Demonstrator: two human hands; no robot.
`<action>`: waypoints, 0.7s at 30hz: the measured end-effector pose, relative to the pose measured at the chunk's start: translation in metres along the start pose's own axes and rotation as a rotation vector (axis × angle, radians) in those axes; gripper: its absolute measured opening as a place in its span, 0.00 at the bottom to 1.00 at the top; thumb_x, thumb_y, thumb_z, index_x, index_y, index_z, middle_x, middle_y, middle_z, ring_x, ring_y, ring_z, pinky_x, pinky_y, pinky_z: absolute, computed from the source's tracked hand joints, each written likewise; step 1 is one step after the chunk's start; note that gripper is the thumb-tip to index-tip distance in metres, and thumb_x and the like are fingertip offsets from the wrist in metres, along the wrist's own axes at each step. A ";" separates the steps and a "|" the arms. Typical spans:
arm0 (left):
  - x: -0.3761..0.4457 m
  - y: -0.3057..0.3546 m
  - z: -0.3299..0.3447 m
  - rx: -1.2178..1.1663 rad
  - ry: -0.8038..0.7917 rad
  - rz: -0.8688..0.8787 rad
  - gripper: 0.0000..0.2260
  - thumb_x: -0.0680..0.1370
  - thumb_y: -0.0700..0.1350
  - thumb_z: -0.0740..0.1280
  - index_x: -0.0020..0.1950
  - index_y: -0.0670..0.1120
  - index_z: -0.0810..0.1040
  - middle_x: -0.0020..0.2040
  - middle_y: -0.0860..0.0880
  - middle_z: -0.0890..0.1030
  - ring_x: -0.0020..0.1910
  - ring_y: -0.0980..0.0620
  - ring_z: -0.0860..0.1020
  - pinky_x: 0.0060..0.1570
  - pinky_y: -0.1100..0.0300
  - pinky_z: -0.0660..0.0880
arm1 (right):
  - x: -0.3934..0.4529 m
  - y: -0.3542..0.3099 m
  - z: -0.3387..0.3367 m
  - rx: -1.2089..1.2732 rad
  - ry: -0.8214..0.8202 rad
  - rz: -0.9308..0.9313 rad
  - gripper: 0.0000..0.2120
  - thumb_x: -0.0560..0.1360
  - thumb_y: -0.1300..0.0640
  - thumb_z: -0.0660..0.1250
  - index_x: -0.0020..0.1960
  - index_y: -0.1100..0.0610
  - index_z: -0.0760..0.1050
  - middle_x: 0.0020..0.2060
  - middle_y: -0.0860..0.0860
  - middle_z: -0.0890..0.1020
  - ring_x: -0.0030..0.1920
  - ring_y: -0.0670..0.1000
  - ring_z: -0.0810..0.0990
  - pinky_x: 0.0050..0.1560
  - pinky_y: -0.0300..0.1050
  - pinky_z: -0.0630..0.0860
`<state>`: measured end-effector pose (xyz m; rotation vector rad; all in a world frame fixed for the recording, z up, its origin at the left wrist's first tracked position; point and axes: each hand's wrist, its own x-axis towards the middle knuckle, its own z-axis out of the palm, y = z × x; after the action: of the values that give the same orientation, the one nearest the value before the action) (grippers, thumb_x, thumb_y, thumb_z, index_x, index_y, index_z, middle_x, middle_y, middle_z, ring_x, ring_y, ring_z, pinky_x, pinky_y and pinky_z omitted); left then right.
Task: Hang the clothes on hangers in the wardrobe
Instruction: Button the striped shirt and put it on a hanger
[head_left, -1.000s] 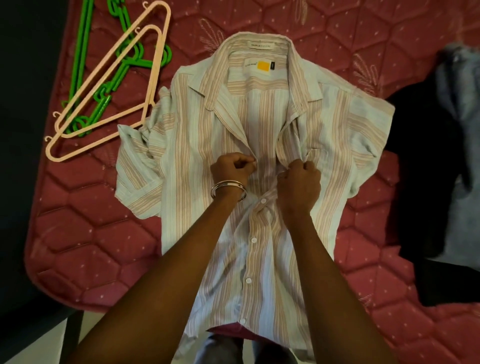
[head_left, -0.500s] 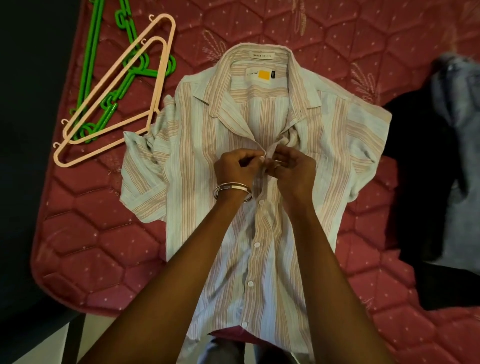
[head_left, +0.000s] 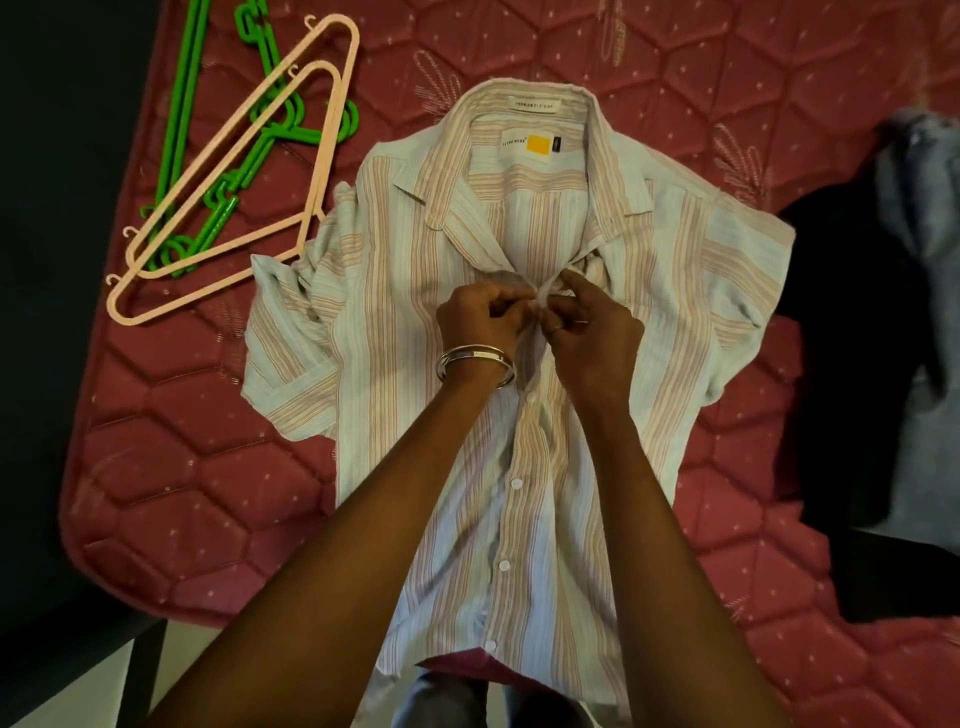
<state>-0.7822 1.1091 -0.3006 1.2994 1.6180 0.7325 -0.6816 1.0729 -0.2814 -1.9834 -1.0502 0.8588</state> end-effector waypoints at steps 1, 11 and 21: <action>0.000 -0.001 0.000 -0.016 -0.007 -0.021 0.06 0.70 0.36 0.74 0.47 0.41 0.84 0.41 0.46 0.85 0.41 0.52 0.83 0.46 0.60 0.80 | 0.000 0.002 -0.001 0.017 -0.016 0.000 0.21 0.73 0.65 0.71 0.66 0.61 0.75 0.48 0.55 0.85 0.46 0.44 0.82 0.55 0.37 0.77; 0.000 0.000 0.000 0.023 -0.070 -0.151 0.06 0.73 0.40 0.72 0.47 0.40 0.84 0.40 0.43 0.85 0.38 0.47 0.83 0.43 0.50 0.81 | 0.013 0.012 -0.008 0.119 -0.114 0.101 0.17 0.68 0.67 0.75 0.57 0.62 0.79 0.39 0.55 0.85 0.40 0.49 0.85 0.47 0.50 0.82; -0.008 0.002 0.005 -0.100 0.016 -0.345 0.02 0.73 0.34 0.71 0.44 0.36 0.83 0.38 0.39 0.83 0.35 0.42 0.83 0.38 0.50 0.82 | -0.016 0.015 0.011 0.024 0.082 -0.033 0.14 0.69 0.64 0.75 0.53 0.59 0.76 0.38 0.48 0.84 0.35 0.39 0.80 0.39 0.30 0.77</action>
<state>-0.7767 1.1014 -0.2988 0.9134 1.7375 0.6017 -0.6920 1.0562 -0.2965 -1.9592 -1.0181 0.7628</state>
